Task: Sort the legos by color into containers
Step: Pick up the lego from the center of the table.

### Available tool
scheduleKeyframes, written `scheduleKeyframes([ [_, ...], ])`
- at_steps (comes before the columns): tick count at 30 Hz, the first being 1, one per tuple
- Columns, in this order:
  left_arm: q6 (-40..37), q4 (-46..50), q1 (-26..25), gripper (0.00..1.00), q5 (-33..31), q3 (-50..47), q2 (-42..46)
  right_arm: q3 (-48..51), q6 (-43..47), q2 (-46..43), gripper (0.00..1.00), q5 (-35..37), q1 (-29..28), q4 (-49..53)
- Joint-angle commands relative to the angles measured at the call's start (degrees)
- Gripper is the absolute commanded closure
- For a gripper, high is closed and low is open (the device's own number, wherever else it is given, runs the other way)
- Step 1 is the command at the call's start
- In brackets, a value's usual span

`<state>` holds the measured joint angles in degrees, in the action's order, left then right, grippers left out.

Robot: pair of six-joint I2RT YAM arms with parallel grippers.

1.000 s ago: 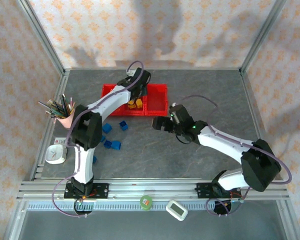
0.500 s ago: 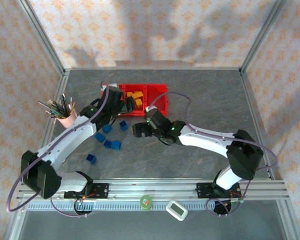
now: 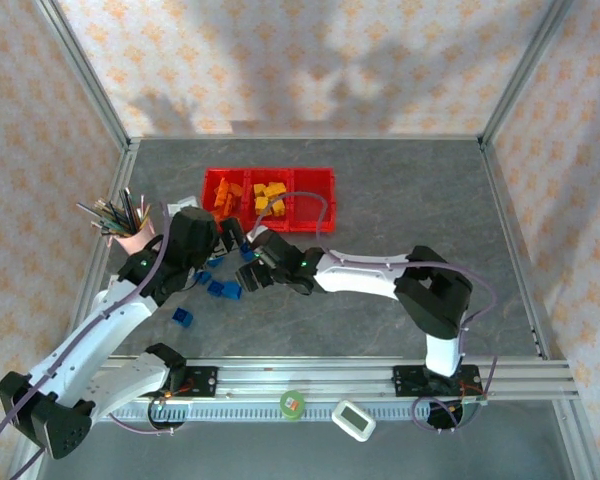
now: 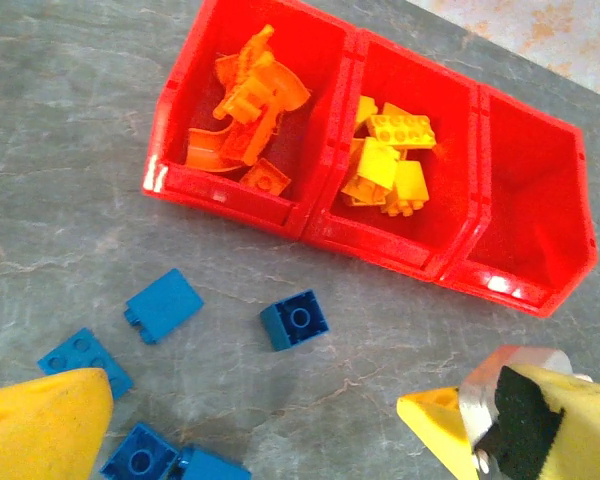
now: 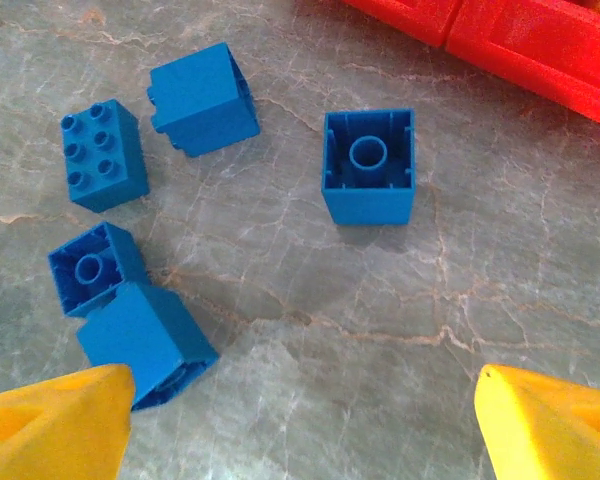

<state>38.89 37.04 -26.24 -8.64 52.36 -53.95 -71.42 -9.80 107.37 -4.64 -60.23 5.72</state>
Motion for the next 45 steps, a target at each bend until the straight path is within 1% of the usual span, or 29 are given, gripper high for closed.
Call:
scheduleKeyframes([
  [1,3.2,4.7,-0.1,0.00,-4.7,-1.3,1.6,-3.7,0.0,3.0,0.13,5.3,-0.3,-1.8],
  [5,4.2,3.6,0.0,0.00,-3.5,-2.3,2.8,-8.2,-1.0,7.9,0.13,7.9,-0.2,-0.6],
  [8,5.2,3.7,0.0,0.00,-4.1,-2.9,3.2,-11.7,-2.3,11.3,0.16,9.2,0.8,1.2],
  [11,6.0,3.7,-0.1,0.00,-4.7,-3.6,3.8,-13.5,-2.9,13.6,0.18,8.3,2.0,1.2],
  [17,7.8,3.9,-0.1,0.00,-6.2,-3.9,4.4,-18.7,-1.9,18.1,0.25,8.4,3.4,2.3],
  [23,7.9,4.3,-0.1,0.00,-7.3,-3.5,4.6,-24.2,-0.5,22.6,0.35,8.1,3.9,4.1],
  [27,7.7,4.3,0.0,0.00,-7.3,-3.5,4.6,-26.5,-0.1,24.0,0.45,7.3,3.9,5.4],
  [31,7.5,3.9,-0.1,0.00,-6.9,-3.6,5.1,-25.8,-0.1,22.5,0.59,6.8,3.9,5.5],
  [34,7.4,3.6,-0.1,0.00,-6.7,-3.3,5.4,-24.6,-0.2,20.3,0.67,7.0,4.0,5.7],
  [36,7.1,3.0,-0.1,0.00,-6.1,-3.2,5.7,-23.5,-0.8,18.1,0.71,7.0,3.9,5.7],
  [41,5.6,1.4,-0.1,0.00,-3.1,-2.2,5.8,-18.3,-2.5,10.2,0.73,7.0,4.5,5.1],
  [45,3.7,-1.2,-0.1,0.00,-1.0,-1.8,5.8,-13.0,-5.3,3.1,0.73,6.8,7.0,5.0],
])
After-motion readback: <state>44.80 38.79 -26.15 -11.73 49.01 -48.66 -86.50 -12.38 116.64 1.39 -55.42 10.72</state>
